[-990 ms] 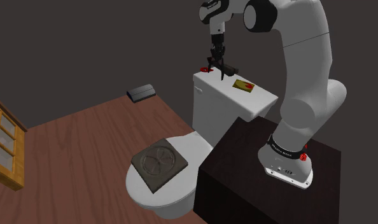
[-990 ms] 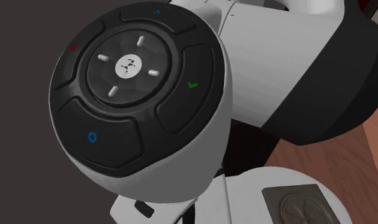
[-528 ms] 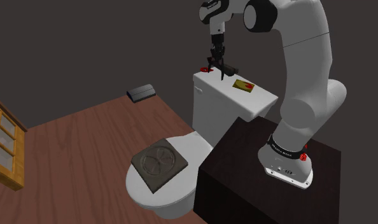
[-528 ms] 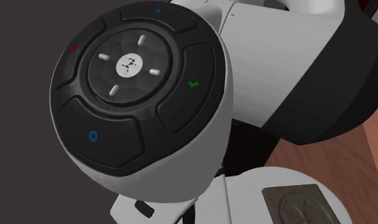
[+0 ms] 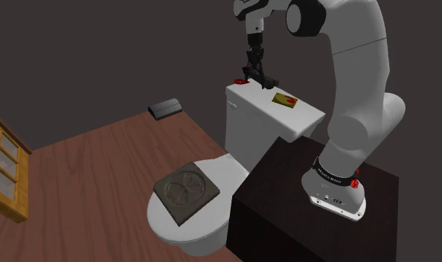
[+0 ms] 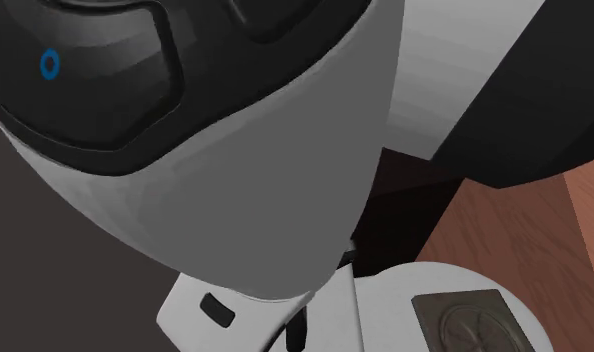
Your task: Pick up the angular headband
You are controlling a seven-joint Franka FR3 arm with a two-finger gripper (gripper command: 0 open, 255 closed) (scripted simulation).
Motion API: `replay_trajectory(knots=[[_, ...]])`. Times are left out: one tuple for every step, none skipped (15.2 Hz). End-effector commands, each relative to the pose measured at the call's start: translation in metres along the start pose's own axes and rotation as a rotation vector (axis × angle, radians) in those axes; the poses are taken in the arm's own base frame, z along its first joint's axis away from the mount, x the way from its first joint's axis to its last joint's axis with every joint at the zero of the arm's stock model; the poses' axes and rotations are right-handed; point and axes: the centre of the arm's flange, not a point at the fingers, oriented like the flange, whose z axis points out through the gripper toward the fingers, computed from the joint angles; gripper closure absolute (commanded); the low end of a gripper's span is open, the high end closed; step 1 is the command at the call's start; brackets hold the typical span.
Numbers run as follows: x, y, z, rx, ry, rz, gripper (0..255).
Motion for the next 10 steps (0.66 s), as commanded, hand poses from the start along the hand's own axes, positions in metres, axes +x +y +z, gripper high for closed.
replay_trajectory(knots=[[-0.004,-0.001,-0.009,0.0,0.0,0.0,255],[-0.005,-0.001,-0.014,0.0,0.0,0.0,255],[-0.007,-0.002,-0.019,0.0,0.0,0.0,255],[-0.008,-0.002,-0.024,0.0,0.0,0.0,255],[-0.01,-0.003,-0.029,0.0,0.0,0.0,255],[-0.012,-0.004,-0.034,0.0,0.0,0.0,255],[-0.013,-0.004,-0.039,0.0,0.0,0.0,255],[-0.015,-0.005,-0.044,0.0,0.0,0.0,255],[-0.015,-0.005,-0.045,0.0,0.0,0.0,255],[-0.015,-0.005,-0.045,0.0,0.0,0.0,255]])
